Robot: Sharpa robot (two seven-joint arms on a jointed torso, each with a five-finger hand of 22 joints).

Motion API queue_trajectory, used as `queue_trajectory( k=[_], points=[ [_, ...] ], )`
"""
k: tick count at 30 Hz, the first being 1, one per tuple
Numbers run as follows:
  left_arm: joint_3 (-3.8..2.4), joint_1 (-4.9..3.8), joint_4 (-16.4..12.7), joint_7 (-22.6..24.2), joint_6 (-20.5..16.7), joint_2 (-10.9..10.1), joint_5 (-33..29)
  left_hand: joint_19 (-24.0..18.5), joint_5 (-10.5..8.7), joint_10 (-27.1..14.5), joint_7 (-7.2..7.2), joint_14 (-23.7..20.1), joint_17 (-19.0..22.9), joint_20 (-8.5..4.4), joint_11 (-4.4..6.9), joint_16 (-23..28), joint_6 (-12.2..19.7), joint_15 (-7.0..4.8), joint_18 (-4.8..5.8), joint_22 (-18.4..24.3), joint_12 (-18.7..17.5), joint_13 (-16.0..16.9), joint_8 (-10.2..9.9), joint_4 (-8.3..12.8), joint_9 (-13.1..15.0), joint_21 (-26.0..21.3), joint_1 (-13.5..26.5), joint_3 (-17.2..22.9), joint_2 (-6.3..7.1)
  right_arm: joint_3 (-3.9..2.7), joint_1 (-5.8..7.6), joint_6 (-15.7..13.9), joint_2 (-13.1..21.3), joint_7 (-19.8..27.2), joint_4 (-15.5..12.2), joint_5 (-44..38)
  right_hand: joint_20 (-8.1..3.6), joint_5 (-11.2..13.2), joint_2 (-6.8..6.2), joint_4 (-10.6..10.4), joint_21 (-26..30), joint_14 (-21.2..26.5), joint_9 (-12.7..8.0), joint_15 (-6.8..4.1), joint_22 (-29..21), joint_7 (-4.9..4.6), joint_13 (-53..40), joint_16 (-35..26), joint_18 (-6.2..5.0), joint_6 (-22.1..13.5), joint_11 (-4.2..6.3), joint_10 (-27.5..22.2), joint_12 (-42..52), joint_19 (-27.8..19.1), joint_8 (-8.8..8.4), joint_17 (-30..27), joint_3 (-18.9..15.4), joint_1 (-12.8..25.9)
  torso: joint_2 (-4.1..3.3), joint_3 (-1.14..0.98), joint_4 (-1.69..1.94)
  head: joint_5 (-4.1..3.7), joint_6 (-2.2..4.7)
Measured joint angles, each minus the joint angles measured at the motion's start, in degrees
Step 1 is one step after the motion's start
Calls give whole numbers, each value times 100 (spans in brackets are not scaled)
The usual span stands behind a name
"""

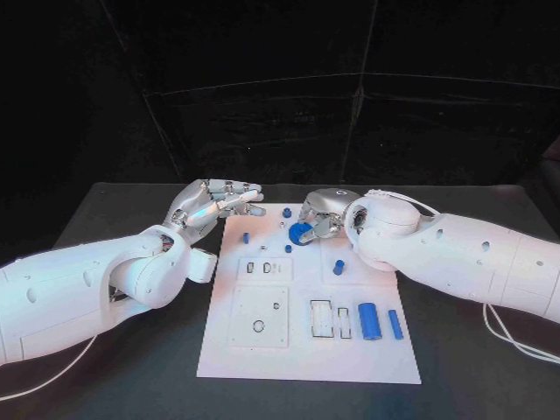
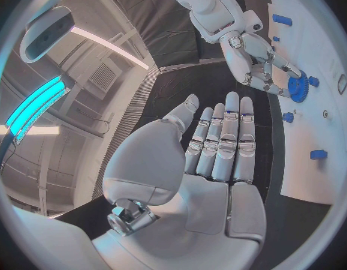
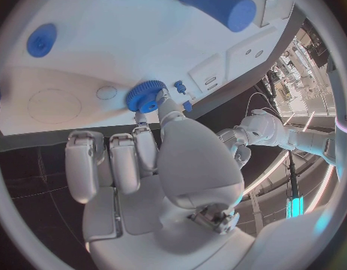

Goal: Assemble the parts on the task board

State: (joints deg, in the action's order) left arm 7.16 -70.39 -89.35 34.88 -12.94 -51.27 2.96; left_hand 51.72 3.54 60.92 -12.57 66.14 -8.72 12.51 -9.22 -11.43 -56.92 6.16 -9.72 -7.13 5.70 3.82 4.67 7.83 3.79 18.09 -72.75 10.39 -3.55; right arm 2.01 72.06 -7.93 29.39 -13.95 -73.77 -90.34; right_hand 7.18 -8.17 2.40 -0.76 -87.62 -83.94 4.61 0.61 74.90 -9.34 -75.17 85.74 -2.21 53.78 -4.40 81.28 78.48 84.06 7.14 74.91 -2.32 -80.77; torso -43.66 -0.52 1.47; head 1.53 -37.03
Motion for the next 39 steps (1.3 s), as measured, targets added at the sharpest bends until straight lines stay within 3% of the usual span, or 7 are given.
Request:
queue_trajectory(
  k=[6, 13, 27, 32, 39],
  points=[
    [0, 0, 2, -9, 2, 1, 0, 0, 0, 0, 0, 0, -5, 0, 0, 15, 0, 0, 0, 7, -1, 0, 0, 7, 0, 0, 0, 7, 0, 3, -15, -125, -7, 4, 0, -28, -58, 116, 158, 90, 0, -8, -26, -75, 0, 43, 1, 0, 0, 198, 1, 1, 73, -15, 55, 0, 249, -67, 0, 0, 0, 1, -2],
    [0, 0, 4, -20, 7, 0, 0, 0, 0, 0, 0, 0, -5, 0, 0, 15, 0, 0, 0, 6, -1, 0, 0, 7, 0, 0, 0, 7, 0, 13, -32, -357, 9, 13, -16, -64, -106, 134, 163, 212, 0, -18, -30, -106, 0, 16, 11, 0, 1, 227, 33, 33, 109, -22, 89, 0, 468, -75, -1, 1, 0, 4, -8],
    [0, 0, -2, -38, 21, -3, 0, 0, 0, 0, 0, 0, -4, 0, 0, 15, 0, 0, 0, 5, 0, 0, 0, 7, 0, 0, 0, 7, 0, 11, -37, -1066, 91, 125, -334, -64, -127, 119, 172, 164, 0, 1, -56, -126, 4, 14, 11, 0, 0, 228, 61, 61, 138, -1, 99, -1, 522, -65, 3, 5, 0, 12, 15],
    [0, 0, -3, -43, 24, -3, 0, 0, 0, 0, 0, 0, -3, 0, 0, 15, 0, 0, 0, 6, 0, 0, 0, 7, 0, 0, 0, 7, 0, 10, -37, -1202, -9, 130, -302, -61, -127, 117, 172, 164, -22, 1, -57, -125, 4, 14, 10, 0, 1, 228, 62, 61, 139, -1, 99, -1, 522, -65, 1, 6, 4, 12, 18],
    [0, 0, 0, -47, 27, 3, 0, 0, 0, 0, 0, 0, -3, 0, 0, 15, 0, 0, 0, 5, 0, 0, 0, 7, 0, 0, 0, 7, 0, 8, -35, -1213, -298, 129, -12, -57, -127, 117, 148, 157, -22, 0, -62, -125, 3, 14, 10, 0, 1, 229, 62, 62, 140, -1, 99, -1, 527, -22, -1, 6, 7, 7, 13]
  ],
)
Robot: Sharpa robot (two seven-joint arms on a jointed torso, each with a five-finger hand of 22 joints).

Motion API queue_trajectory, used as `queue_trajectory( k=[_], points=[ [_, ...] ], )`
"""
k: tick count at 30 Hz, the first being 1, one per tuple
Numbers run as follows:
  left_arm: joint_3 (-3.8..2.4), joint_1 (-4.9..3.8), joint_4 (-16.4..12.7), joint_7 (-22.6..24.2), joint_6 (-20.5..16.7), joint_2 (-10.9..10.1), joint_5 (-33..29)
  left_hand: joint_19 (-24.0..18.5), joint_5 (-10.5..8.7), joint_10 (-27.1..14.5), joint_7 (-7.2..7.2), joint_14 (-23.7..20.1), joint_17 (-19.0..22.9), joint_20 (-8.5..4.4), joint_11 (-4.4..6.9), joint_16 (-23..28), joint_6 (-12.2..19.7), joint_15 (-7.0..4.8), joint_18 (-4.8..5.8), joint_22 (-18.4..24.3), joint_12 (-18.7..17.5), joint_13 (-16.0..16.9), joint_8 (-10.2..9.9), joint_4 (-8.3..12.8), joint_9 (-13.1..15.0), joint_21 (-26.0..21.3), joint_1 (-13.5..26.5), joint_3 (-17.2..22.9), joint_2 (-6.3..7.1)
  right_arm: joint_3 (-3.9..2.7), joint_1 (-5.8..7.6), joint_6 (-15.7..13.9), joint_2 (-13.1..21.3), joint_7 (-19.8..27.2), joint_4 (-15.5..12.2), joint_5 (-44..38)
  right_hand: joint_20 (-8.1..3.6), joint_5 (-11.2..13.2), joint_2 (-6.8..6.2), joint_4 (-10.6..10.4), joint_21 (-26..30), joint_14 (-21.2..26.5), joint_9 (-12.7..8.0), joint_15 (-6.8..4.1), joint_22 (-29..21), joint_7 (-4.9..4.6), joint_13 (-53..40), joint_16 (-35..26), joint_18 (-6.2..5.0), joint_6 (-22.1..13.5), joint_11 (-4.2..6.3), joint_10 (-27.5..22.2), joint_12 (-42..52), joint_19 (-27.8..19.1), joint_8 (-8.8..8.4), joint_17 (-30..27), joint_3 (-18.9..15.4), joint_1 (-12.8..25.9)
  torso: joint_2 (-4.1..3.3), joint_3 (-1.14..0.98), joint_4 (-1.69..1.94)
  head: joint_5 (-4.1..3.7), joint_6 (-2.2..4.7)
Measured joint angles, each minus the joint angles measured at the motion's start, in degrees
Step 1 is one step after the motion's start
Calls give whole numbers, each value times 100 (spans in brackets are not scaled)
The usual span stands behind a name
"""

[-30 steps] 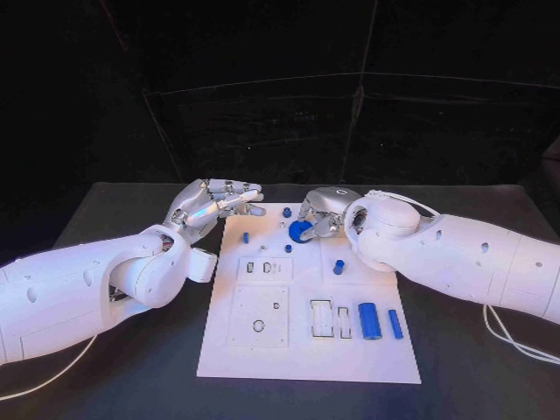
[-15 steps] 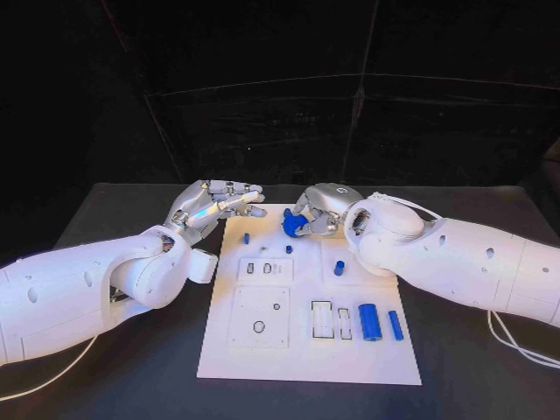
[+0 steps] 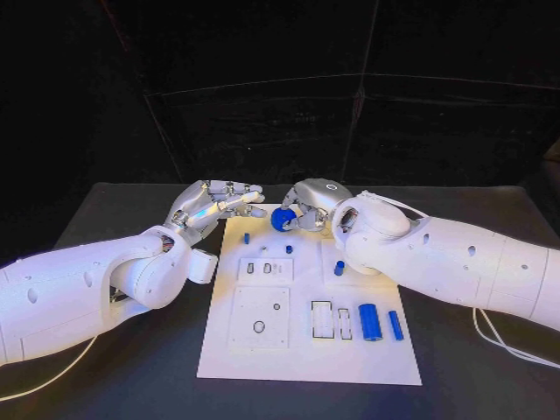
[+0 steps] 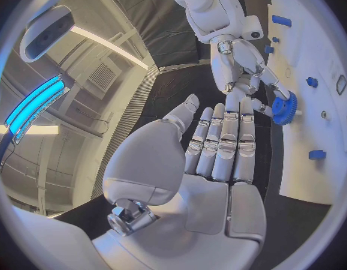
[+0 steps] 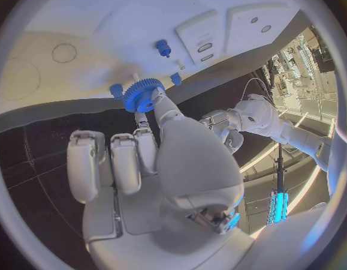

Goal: Assemble the parts on the task board

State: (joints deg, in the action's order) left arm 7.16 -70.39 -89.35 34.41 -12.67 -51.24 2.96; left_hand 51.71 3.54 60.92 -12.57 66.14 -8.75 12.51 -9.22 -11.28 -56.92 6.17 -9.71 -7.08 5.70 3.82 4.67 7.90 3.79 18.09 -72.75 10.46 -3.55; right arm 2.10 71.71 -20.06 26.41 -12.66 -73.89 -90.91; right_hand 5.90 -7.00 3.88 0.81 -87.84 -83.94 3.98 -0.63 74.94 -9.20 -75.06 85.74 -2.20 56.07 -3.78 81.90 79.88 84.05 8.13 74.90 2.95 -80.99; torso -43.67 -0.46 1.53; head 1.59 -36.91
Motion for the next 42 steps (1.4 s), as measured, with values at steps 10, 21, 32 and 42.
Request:
queue_trajectory(
  k=[10, 21, 32, 42],
  points=[
    [0, 0, 4, -4, 3, 21, 0, 0, 0, 0, 0, 0, -6, 0, 0, 0, 0, 0, 0, 6, 0, 0, -24, 0, 0, 0, 0, 0, 0, 2, -2, 130, -287, -30, 313, 2, 0, 1, -26, 6, 0, 0, -28, 0, 0, 9, -1, 0, -1, 34, 52, 52, -25, 0, -6, 5, 26, 36, -3, -5, 3, 1, -3],
    [0, -1, 5, -7, 6, 27, 0, 0, 0, 0, 0, 0, -5, 0, 0, 0, 0, 0, 0, 5, 0, 0, -23, 0, 0, 0, 0, 0, 0, 3, -5, 332, -350, -144, 415, -8, 0, 2, -71, 21, 0, 0, -27, 1, -1, 35, 2, 0, 0, 107, 72, 72, -37, 0, -74, 4, 42, 80, -1, -6, -9, 10, -23],
    [0, -1, 7, -9, 7, 29, 0, 0, 0, 0, 0, 0, -4, 0, 0, 0, 0, 0, 0, 5, 0, 0, -23, 0, 0, 0, 0, 0, 0, 2, -5, 509, -364, -335, 447, -70, 0, 2, -187, -19, 0, 0, -26, 1, -1, 57, 8, 0, 0, 126, 28, 28, -157, 0, -182, 3, 83, 195, 1, -7, -9, 1, -28],
    [0, -1, 5, -11, 8, 27, 0, 0, 0, 0, 0, 0, -4, 0, 0, 0, 0, 0, 0, 5, 0, 0, -23, 0, 0, 0, 0, 0, 0, 3, -4, 631, -398, -424, 467, -80, 44, 14, -411, -394, 0, -19, -19, 64, -2, -56, 11, 0, -1, -302, -74, -74, -255, 0, -402, 3, -282, 720, 1, -7, -9, 4, -34]
  ],
)
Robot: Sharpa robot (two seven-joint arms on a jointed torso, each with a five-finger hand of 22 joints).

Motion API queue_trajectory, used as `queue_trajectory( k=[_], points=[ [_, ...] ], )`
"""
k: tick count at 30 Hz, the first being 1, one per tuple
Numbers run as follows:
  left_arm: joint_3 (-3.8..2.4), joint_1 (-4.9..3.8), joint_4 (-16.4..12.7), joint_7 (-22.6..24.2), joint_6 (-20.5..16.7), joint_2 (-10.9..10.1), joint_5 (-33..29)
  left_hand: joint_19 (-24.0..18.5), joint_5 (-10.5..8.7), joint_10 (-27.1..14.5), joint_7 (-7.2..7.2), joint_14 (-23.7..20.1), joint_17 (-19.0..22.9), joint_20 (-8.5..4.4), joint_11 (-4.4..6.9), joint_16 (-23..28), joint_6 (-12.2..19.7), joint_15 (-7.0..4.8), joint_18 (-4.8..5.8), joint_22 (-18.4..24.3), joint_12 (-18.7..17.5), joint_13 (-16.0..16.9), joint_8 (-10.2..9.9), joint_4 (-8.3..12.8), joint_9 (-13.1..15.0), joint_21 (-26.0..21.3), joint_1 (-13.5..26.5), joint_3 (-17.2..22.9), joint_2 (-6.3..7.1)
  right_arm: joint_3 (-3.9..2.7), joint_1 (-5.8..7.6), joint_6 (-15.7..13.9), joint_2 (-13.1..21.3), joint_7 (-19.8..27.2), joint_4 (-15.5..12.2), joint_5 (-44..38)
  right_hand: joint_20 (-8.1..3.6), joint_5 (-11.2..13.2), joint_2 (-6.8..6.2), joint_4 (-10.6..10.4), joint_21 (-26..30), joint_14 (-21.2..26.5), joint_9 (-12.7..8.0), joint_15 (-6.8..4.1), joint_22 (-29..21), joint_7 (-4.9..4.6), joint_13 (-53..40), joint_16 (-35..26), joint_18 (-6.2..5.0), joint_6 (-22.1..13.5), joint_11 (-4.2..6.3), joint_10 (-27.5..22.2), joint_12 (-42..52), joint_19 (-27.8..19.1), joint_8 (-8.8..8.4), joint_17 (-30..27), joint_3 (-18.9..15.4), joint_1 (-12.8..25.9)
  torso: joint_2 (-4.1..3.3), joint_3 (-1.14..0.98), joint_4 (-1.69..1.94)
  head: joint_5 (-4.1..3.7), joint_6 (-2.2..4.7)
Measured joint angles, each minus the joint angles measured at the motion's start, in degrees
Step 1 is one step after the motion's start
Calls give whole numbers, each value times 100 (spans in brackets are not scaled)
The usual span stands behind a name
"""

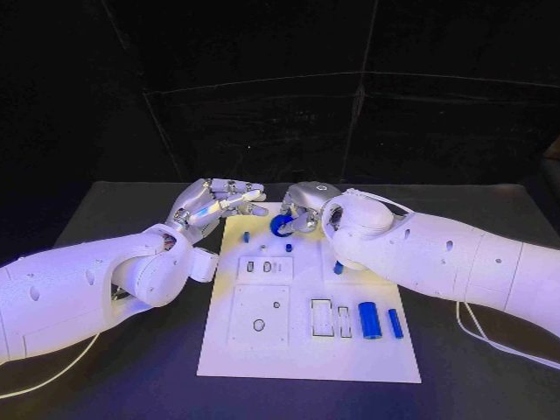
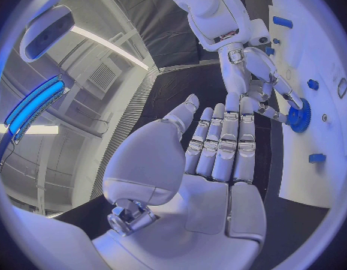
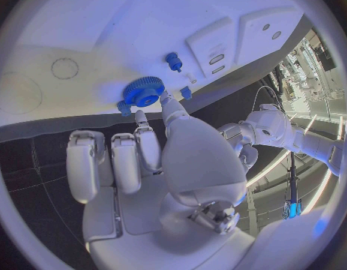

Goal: Assemble the parts on the task board

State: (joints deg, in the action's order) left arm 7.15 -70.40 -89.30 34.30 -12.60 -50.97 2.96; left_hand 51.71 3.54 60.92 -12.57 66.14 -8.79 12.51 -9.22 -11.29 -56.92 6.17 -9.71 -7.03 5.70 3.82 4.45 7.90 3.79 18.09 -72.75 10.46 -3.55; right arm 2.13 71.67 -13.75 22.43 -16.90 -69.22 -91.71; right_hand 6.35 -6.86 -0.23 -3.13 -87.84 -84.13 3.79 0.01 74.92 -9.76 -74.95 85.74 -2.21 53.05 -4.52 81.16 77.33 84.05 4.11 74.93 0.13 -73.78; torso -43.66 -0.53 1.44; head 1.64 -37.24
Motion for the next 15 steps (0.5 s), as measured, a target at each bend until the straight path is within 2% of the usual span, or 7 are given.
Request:
queue_trajectory(
  k=[2, 6, 11, 15],
  points=[
    [0, 0, -1, 0, 0, -2, 0, 0, 0, 0, 0, 0, 0, 0, 0, 0, 0, 0, 0, 0, 0, 0, 0, 0, 0, 0, 0, 0, 0, 0, 0, 29, 0, -12, 5, 3, 0, -13, 1, -104, 0, 11, 0, 13, 0, 8, 0, 0, 0, -27, -12, -12, -24, 0, 0, 0, -104, 113, 1, 0, 0, 0, -1],
    [0, 0, -1, -2, 0, -3, 0, 0, 0, 0, 0, 0, 0, 0, 0, 0, 0, 0, 0, 0, 0, 0, 0, 0, 0, 0, 0, 0, 0, 0, 0, 101, 3, -35, 12, 27, 42, -170, 59, -480, 0, 20, 3, 20, 0, -19, 0, 0, 0, -56, -20, -21, -24, 1, 0, 0, -365, 418, 1, 0, -1, 0, -3],
    [0, -1, -1, -3, 0, -3, 0, 0, 0, 0, 0, 0, -5, 0, 0, 31, 0, 0, 0, 6, -21, 0, 0, 0, 0, 0, 0, 0, 0, 0, 0, 177, 17, -56, 14, 62, 43, -216, 100, -673, 0, 19, 8, 20, 0, -17, 0, 0, 0, -58, -20, -20, -24, 1, 0, 0, -525, 473, 1, 0, -1, -3, 2],
    [0, -1, 0, -5, -1, -4, 0, 0, 0, 0, 0, 0, -5, 0, 0, 31, 0, 0, 0, 6, -21, 0, 0, 0, 0, 0, 0, 0, 0, 0, 1, 213, 48, -71, 12, 90, 43, -237, 100, -679, 0, 19, 8, 20, 0, -16, 1, 0, 0, -58, -20, -20, -24, 1, 0, -1, -532, 474, 1, -1, -1, -6, 3]
  ],
)
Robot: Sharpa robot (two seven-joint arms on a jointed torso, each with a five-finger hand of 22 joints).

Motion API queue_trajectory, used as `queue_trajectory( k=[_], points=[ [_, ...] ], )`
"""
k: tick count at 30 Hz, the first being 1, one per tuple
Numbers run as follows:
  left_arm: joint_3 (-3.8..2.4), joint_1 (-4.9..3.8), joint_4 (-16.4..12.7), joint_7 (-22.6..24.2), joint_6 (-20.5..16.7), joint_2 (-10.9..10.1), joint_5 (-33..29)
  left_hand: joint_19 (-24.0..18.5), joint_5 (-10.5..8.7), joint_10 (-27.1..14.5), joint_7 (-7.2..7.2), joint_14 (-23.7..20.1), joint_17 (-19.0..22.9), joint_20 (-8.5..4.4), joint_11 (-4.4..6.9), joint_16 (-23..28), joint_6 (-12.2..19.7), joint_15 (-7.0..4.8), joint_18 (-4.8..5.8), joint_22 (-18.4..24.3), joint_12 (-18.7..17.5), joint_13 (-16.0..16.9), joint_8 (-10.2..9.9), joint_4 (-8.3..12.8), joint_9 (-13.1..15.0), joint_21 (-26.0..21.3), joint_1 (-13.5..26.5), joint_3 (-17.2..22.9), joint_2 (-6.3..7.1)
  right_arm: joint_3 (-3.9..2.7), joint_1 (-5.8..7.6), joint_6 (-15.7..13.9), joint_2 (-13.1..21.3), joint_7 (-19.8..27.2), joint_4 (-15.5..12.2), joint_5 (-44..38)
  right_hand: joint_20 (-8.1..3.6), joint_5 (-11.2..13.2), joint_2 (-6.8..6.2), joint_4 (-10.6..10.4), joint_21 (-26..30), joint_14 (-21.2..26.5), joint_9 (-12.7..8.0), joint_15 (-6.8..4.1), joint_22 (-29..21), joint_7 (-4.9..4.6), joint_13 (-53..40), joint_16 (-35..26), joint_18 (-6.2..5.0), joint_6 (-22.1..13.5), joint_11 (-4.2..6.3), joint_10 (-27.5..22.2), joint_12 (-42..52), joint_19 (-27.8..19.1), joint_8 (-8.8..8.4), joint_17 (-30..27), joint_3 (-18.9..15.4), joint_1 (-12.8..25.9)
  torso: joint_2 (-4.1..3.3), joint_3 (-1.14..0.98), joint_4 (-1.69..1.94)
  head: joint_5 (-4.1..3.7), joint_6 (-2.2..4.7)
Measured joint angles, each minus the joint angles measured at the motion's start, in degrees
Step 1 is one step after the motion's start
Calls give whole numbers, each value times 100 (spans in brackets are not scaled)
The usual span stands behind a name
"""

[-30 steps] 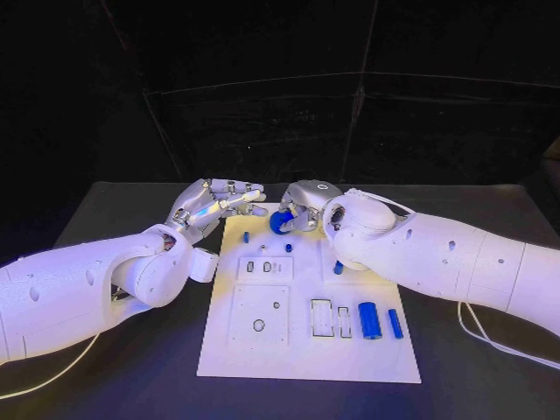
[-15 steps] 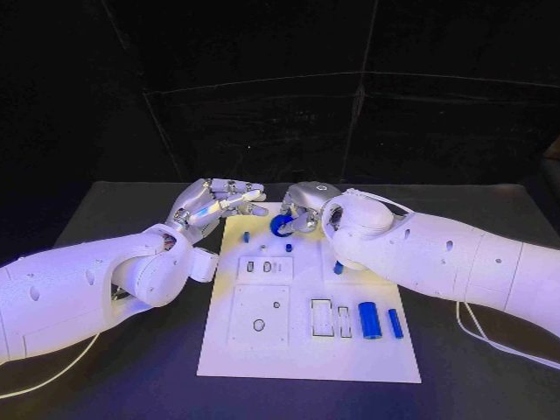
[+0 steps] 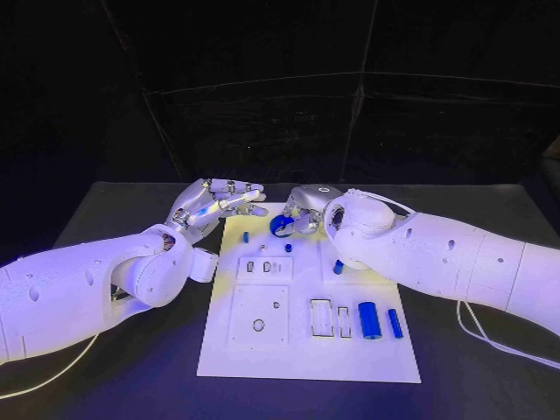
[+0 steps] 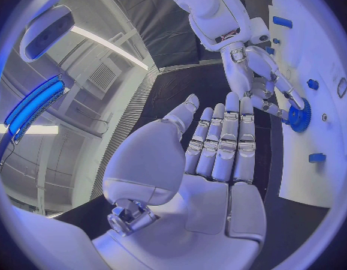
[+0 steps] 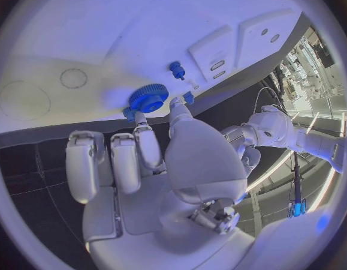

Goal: Assemble the parts on the task board

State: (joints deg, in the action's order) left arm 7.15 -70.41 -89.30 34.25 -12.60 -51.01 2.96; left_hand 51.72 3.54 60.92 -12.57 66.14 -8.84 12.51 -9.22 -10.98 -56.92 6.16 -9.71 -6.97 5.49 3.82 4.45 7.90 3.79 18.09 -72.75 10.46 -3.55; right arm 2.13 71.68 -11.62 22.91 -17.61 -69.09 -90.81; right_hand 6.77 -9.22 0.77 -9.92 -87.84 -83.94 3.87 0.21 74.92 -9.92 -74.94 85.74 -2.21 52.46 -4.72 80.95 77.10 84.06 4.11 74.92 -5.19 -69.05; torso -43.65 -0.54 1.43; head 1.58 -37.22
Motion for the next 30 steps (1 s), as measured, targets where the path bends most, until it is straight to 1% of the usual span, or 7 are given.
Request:
queue_trajectory(
  k=[3, 7, 12, 16, 21, 25, 30],
  points=[
    [0, 0, 3, -1, 0, -1, 0, 0, 0, 0, 0, 0, 0, 0, 0, 0, 0, 0, 0, 0, 0, 0, 0, 0, 0, 0, 0, 0, 0, 1, 0, -32, 60, 0, -40, 17, 0, -142, 19, -21, 0, 0, 3, 0, 0, 0, 0, 0, 0, 0, 0, 0, 3, 0, 0, 0, -21, -21, 1, -1, 0, -1, 5],
    [0, 0, 11, -1, 0, -8, 0, 0, 0, 0, 0, 0, 1, 0, 0, 0, 0, 0, 0, 0, 0, 0, 0, 0, 0, 0, 0, 0, 0, 2, 0, -304, 302, 91, -234, 73, 0, -264, 47, 17, 0, 0, 6, 0, 0, 0, 0, 0, 0, 0, 0, 0, 33, 0, 1, 0, -57, -247, 4, -5, -7, -1, 20],
    [0, 0, 30, -2, 0, -40, 0, 0, 0, 0, 0, 0, 1, 0, 0, 0, 0, 0, 0, -1, 0, 0, 0, 0, 0, 0, 0, 0, 0, 2, -1, -851, 865, 575, -653, 391, 0, -310, 78, 134, 0, 0, -2, 0, 0, -12, 0, 0, 0, -70, 0, 0, 24, 0, -34, -1, -35, -509, 16, -5, -30, -2, 51],
    [1, 0, 65, -2, -1, -47, 0, 0, 0, 0, 0, 0, 1, 0, 0, 0, 0, 0, 0, -1, 0, 0, 0, 17, 0, 0, 23, 16, 23, 2, 4, -1110, 1434, 1177, -966, 936, 0, -332, 92, 319, 68, 0, 6, 0, 0, 2, -2, -72, 0, -57, -18, -23, -57, 0, -34, -1, -4, -824, 42, -13, -66, 9, 74],
    [1, 0, 147, -2, -1, -23, 0, 0, 0, 0, 0, 12, -6, 0, 0, 0, 0, 12, 0, 5, 0, 0, 0, 16, 0, 0, 23, 16, 23, 3, 15, -1158, 2065, 1893, -1098, 1810, 0, -332, 14, 583, 114, 0, 10, 1, -1, 30, -21, -120, 0, 13, 1, -83, -129, 0, -13, -1, 22, -1136, 87, -27, -116, 39, 94],
    [1, 0, 208, -1, 2, 24, 0, 0, 0, 42, 1, 42, -12, 0, 1, 21, -40, 1, 0, 5, 0, 0, 0, 32, 0, 0, 23, 32, 23, 5, 16, -1111, 2433, 2302, -1079, 2334, 0, -332, -15, 654, 114, 0, 10, 1, -1, 50, -18, -120, 0, 34, 22, -103, -129, 0, -13, -1, 1, -1209, 119, -43, -153, 31, 109],
    [1, 0, 276, 0, 13, 71, 0, 0, 0, 42, -1, 42, -11, 0, 1, 21, -43, 0, 0, 12, 0, 0, 0, 32, 0, 0, 23, 32, 23, 9, 16, -1013, 2621, 2621, -965, 2697, 0, -332, -59, 716, 114, 0, 9, 1, -1, 50, -10, -120, 1, 34, 21, -103, -155, 0, -13, -1, -15, -1254, 137, -70, -187, -20, 123]
  ],
)
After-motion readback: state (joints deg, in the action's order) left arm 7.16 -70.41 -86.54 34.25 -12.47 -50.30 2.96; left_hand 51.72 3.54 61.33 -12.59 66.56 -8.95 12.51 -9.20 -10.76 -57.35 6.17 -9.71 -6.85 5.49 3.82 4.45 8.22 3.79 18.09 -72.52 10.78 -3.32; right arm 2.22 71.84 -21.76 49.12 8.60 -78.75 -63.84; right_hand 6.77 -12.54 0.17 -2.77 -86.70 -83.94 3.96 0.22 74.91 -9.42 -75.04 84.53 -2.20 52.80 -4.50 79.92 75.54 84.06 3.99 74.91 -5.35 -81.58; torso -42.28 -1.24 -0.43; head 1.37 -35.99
